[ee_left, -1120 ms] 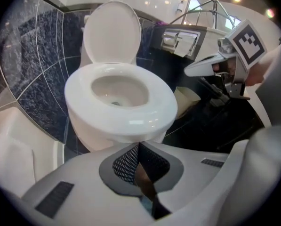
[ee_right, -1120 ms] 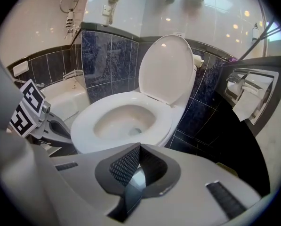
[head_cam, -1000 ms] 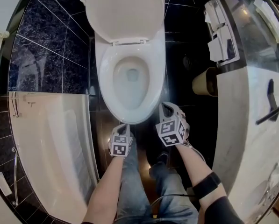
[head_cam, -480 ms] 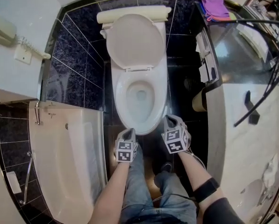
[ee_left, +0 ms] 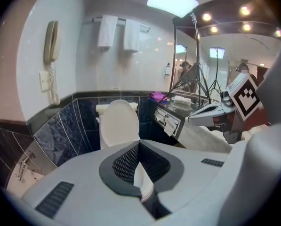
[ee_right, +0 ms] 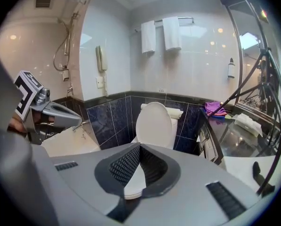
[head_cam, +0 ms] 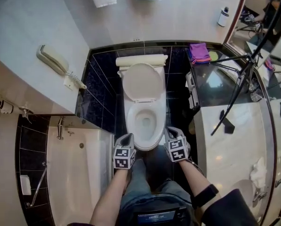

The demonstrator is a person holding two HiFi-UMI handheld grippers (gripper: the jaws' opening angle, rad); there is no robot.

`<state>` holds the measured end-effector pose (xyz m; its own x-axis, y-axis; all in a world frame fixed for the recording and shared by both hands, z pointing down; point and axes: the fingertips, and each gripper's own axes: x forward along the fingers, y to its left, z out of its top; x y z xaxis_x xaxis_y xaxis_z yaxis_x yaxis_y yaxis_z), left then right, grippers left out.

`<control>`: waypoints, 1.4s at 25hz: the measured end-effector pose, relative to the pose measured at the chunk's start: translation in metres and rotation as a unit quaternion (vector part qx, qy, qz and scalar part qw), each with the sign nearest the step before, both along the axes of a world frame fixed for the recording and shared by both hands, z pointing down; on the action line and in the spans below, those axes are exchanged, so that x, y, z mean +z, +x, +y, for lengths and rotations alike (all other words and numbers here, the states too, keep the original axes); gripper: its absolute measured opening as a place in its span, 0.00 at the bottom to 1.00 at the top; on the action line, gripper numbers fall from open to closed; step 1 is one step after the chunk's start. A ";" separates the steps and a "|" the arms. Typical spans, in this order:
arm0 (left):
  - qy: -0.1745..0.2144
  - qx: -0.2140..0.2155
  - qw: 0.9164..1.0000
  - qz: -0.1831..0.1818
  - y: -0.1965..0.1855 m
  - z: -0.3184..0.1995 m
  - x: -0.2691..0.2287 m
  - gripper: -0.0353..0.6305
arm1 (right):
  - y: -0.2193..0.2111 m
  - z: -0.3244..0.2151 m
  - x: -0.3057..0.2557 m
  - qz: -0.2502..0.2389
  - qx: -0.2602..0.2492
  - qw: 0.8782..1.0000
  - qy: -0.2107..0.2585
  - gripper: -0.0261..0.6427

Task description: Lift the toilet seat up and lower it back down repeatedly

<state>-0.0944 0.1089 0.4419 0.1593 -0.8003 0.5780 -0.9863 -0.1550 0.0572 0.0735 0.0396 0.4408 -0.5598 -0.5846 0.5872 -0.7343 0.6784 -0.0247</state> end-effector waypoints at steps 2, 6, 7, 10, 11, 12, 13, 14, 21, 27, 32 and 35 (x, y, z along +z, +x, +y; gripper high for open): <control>0.019 0.001 1.000 -0.004 -0.001 0.003 -0.037 0.04 | 0.004 0.006 -0.030 -0.009 -0.001 1.000 0.010 0.07; 0.039 0.001 0.999 -0.005 -0.004 0.018 -0.084 0.04 | 0.014 0.024 -0.077 -0.023 -0.006 0.999 0.025 0.07; 0.043 0.000 0.999 -0.003 -0.005 0.022 -0.093 0.04 | 0.016 0.028 -0.087 -0.024 -0.007 0.999 0.030 0.07; 0.055 -0.003 0.998 0.000 -0.006 0.034 -0.113 0.04 | 0.026 0.038 -0.102 -0.025 -0.004 0.999 0.043 0.07; 0.059 -0.005 0.998 0.002 -0.006 0.038 -0.118 0.04 | 0.029 0.040 -0.105 -0.024 -0.004 0.999 0.046 0.07; 0.062 -0.008 0.998 0.004 -0.005 0.041 -0.122 0.04 | 0.031 0.043 -0.107 -0.023 -0.004 0.999 0.047 0.07; 0.063 -0.009 0.998 0.005 -0.005 0.045 -0.125 0.04 | 0.033 0.047 -0.110 -0.023 -0.005 0.999 0.047 0.07; 0.064 -0.008 0.998 0.004 -0.004 0.049 -0.127 0.04 | 0.035 0.050 -0.111 -0.023 -0.006 0.999 0.046 0.07; 0.069 -0.003 0.998 -0.009 -0.001 0.066 -0.130 0.04 | 0.041 0.061 -0.107 -0.007 -0.017 0.998 0.054 0.07; 0.073 -0.010 0.997 -0.012 -0.003 0.069 -0.129 0.04 | 0.036 0.066 -0.102 0.005 -0.031 0.998 0.057 0.07; 0.084 0.004 0.996 -0.017 0.000 0.063 -0.128 0.04 | 0.034 0.059 -0.097 0.011 -0.027 0.998 0.061 0.07; 0.098 0.020 0.995 -0.031 0.004 0.055 -0.125 0.04 | 0.035 0.052 -0.083 0.014 -0.018 0.998 0.050 0.13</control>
<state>-0.0906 0.1635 0.3172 0.1621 -0.8920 0.4220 -0.9797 -0.1967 -0.0394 0.1082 0.0916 0.3576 -0.5659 -0.6207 0.5426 -0.7082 0.7030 0.0656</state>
